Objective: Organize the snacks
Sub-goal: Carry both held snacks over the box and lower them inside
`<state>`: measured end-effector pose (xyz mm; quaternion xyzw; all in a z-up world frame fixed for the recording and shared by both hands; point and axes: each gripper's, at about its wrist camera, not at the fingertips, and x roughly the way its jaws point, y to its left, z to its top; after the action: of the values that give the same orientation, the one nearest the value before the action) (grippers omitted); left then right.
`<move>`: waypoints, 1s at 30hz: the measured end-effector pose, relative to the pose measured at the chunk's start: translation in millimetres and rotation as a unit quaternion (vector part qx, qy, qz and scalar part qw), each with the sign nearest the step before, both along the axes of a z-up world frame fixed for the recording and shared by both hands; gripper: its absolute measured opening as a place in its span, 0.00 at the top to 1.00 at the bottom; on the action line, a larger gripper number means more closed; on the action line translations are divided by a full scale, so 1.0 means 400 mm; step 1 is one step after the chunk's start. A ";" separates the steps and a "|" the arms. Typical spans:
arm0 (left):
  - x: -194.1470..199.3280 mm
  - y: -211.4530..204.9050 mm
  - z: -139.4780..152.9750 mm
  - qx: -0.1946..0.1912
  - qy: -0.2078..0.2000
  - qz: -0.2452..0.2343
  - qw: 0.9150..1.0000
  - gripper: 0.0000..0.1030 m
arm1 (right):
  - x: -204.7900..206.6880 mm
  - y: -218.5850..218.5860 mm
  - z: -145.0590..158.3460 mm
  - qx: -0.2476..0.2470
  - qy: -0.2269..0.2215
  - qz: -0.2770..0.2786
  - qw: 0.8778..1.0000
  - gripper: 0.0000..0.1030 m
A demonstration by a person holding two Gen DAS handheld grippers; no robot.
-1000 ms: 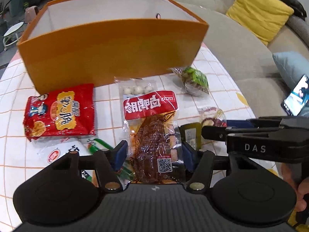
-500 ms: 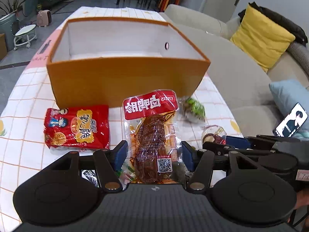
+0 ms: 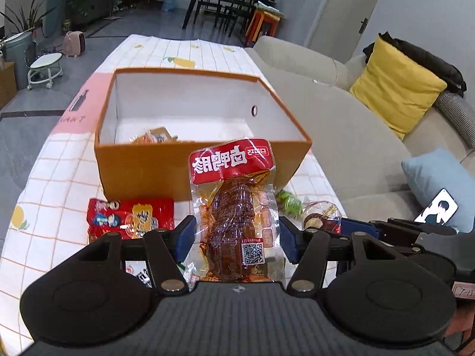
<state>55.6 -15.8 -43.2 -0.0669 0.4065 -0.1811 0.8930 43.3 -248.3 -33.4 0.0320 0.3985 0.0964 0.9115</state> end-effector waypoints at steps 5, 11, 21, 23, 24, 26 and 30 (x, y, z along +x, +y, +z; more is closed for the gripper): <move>0.022 0.011 0.033 0.002 -0.012 0.002 1.000 0.35 | 0.008 0.010 0.030 0.010 -0.011 0.010 1.000 0.62; 0.069 0.021 0.077 0.005 -0.030 0.002 1.000 0.35 | 0.043 0.019 0.073 0.017 -0.028 0.018 0.999 0.62; 0.174 0.035 0.133 -0.001 -0.037 -0.001 0.999 0.35 | 0.161 0.040 0.133 0.009 -0.049 0.043 0.998 0.63; 0.196 0.032 0.139 0.003 -0.037 -0.003 0.999 0.35 | 0.187 0.040 0.137 0.010 -0.049 0.045 0.998 0.63; 0.207 0.030 0.140 0.006 -0.037 -0.004 0.999 0.35 | 0.201 0.040 0.139 0.009 -0.049 0.045 0.998 0.63; 0.233 0.030 0.144 0.007 -0.034 -0.008 0.999 0.35 | 0.226 0.039 0.143 0.008 -0.047 0.047 0.998 0.63; 0.285 0.031 0.141 0.007 -0.022 -0.010 1.000 0.35 | 0.276 0.038 0.142 0.011 -0.038 0.055 0.998 0.63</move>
<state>169.7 -3.3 13.3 -0.0529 0.3889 -0.1888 0.9002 153.5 -233.1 23.5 0.0164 0.3638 0.1516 0.9189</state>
